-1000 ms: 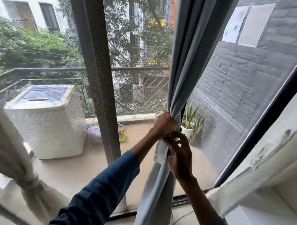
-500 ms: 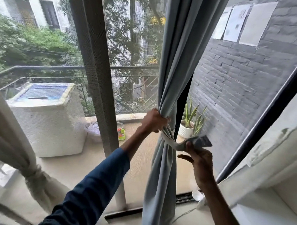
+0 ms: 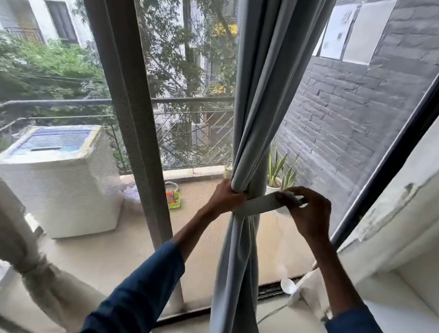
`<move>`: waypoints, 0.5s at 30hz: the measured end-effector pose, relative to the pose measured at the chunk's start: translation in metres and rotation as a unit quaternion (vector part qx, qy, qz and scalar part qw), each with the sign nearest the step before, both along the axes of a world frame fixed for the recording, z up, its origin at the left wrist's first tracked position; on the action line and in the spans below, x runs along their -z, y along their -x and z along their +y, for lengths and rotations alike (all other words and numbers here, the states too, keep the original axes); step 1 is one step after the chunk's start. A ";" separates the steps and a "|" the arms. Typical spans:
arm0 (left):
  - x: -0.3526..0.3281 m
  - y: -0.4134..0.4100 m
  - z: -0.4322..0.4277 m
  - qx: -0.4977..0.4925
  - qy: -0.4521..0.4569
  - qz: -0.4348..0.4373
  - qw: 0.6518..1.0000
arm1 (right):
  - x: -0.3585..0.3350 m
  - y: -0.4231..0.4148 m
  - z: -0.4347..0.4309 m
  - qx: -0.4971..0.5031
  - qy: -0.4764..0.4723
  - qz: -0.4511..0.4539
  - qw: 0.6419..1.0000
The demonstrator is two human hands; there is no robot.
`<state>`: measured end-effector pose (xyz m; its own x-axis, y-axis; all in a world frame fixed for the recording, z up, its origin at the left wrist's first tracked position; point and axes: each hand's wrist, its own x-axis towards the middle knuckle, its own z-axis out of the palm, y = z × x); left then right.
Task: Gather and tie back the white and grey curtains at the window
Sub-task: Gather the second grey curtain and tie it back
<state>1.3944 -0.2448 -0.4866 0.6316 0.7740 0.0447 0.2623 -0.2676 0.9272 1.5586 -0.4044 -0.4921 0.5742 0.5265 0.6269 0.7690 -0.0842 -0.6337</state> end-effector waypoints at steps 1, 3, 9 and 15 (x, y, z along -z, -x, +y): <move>0.000 0.000 0.002 -0.001 -0.002 0.002 1.000 | -0.003 0.000 0.000 -0.006 0.018 -0.019 1.000; 0.001 0.000 0.004 0.000 -0.008 0.005 1.000 | -0.008 0.005 0.003 -0.014 0.032 -0.041 0.999; 0.002 -0.002 0.004 -0.005 -0.014 -0.007 1.000 | -0.018 0.039 0.018 -0.047 -0.050 0.044 0.997; 0.005 -0.004 0.006 -0.015 -0.027 -0.011 0.999 | -0.005 0.050 0.032 -0.093 -0.053 0.020 0.994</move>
